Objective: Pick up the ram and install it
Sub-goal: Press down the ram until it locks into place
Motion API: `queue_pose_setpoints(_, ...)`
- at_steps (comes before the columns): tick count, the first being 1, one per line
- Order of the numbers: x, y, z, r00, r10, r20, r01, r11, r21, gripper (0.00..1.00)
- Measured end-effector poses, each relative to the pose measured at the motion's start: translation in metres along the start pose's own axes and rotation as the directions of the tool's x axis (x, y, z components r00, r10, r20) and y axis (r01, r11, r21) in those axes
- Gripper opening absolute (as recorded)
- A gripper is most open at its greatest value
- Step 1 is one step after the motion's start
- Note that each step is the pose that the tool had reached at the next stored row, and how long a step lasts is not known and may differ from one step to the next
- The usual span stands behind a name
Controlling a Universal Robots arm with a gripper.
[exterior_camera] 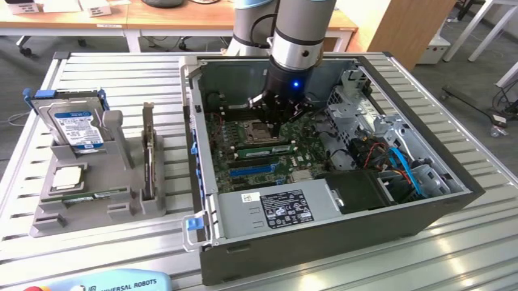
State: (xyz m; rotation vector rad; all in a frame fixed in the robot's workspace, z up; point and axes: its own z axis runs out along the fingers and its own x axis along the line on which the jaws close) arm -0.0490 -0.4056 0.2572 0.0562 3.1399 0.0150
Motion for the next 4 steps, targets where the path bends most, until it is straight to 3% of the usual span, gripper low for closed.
queue_pose_setpoints(4, 0.0000, 0.0000, 0.0000, 1.0000, 0.000, 0.0000, 0.000, 1.0000, 0.0000, 0.10)
